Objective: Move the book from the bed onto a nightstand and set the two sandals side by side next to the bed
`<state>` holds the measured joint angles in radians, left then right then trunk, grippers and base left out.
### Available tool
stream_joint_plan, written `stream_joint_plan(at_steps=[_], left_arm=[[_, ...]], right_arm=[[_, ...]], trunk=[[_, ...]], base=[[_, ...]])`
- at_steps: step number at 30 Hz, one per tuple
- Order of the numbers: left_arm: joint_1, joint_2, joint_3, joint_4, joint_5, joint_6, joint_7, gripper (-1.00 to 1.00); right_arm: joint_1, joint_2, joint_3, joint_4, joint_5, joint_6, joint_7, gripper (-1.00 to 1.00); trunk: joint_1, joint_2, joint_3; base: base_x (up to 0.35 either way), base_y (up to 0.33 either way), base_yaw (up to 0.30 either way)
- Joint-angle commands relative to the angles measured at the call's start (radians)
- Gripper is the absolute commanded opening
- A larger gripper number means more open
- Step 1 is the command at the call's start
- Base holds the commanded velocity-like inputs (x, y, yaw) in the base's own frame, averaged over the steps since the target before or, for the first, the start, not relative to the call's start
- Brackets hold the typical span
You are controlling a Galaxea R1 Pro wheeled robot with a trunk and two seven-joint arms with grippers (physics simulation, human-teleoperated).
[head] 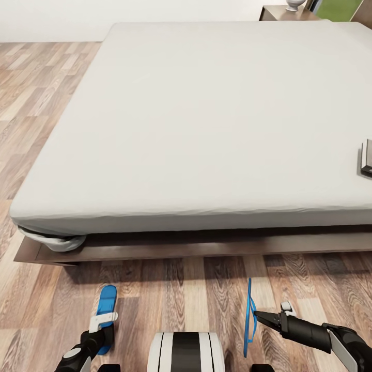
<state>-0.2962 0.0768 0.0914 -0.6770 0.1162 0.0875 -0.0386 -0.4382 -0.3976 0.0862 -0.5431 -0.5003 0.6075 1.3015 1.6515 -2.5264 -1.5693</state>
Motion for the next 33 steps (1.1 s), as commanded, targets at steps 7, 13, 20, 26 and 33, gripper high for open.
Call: stream_joint_plan(at_steps=[7, 13, 20, 26, 33], left_arm=[[0.000, 0.000, 0.003, -0.003, 0.011, 0.003, -0.006, -1.00], [0.000, 0.003, 0.026, -0.005, 0.011, -0.020, -0.006, -1.00], [0.000, 0.007, 0.078, -0.007, 0.009, -0.060, -0.005, -1.00], [0.000, 0.023, 0.082, -0.006, 0.010, -0.060, -0.005, -1.00], [0.000, 0.024, 0.082, -0.006, 0.010, -0.058, -0.003, -1.00]], right_arm=[[0.000, -0.001, 0.006, 0.000, -0.009, 0.009, 0.000, -1.00], [0.000, -0.001, 0.006, 0.000, -0.009, 0.009, 0.000, -1.00], [0.000, -0.001, 0.006, 0.000, -0.009, 0.009, 0.000, -1.00], [0.000, -0.001, 0.006, 0.000, -0.009, 0.009, 0.000, -1.00], [0.000, -0.001, 0.006, 0.000, -0.009, 0.009, 0.000, -1.00]], trunk=[[0.000, 0.000, -0.001], [0.000, 0.000, -0.001], [0.000, 0.000, -0.001], [0.000, 0.000, -0.001], [0.002, -0.001, -0.020]], base=[[0.000, 0.000, 0.000], [0.000, 0.000, 0.000], [0.000, 0.000, 0.000], [0.000, 0.000, 0.000], [0.000, 0.000, 0.000]])
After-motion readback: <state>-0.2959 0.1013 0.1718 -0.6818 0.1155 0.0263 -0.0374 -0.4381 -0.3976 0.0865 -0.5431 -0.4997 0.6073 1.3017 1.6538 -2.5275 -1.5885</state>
